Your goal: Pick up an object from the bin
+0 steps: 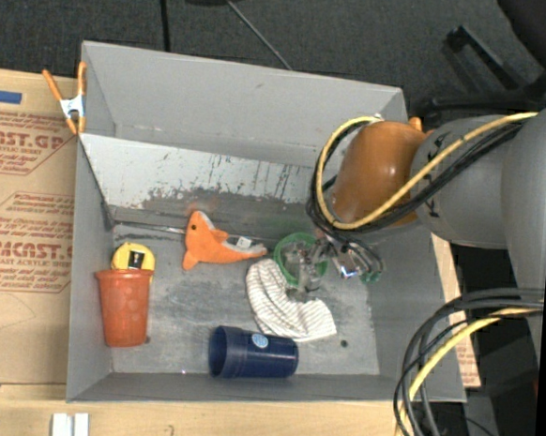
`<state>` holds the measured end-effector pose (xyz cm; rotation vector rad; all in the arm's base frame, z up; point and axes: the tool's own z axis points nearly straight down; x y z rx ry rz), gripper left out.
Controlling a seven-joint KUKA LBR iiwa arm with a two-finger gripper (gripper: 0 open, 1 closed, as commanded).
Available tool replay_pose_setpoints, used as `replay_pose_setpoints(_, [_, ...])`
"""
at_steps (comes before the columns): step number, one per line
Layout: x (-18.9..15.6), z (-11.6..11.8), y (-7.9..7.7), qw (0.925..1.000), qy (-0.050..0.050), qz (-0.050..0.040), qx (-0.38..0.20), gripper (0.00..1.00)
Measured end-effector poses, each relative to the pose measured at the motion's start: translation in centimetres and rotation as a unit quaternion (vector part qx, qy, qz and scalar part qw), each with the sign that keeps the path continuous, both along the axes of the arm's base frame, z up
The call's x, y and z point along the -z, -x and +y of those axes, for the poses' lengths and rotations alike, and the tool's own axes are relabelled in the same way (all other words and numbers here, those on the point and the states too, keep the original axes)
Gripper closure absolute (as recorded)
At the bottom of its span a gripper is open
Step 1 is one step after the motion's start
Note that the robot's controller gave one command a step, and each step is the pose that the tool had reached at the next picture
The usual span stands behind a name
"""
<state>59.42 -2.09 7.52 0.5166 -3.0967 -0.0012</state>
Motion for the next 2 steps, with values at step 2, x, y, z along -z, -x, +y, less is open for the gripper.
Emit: replay_pose_setpoints(2, [-1.4, 0.0, 0.2, 1.0000, 0.000, 0.0022, 0.000, 1.00])
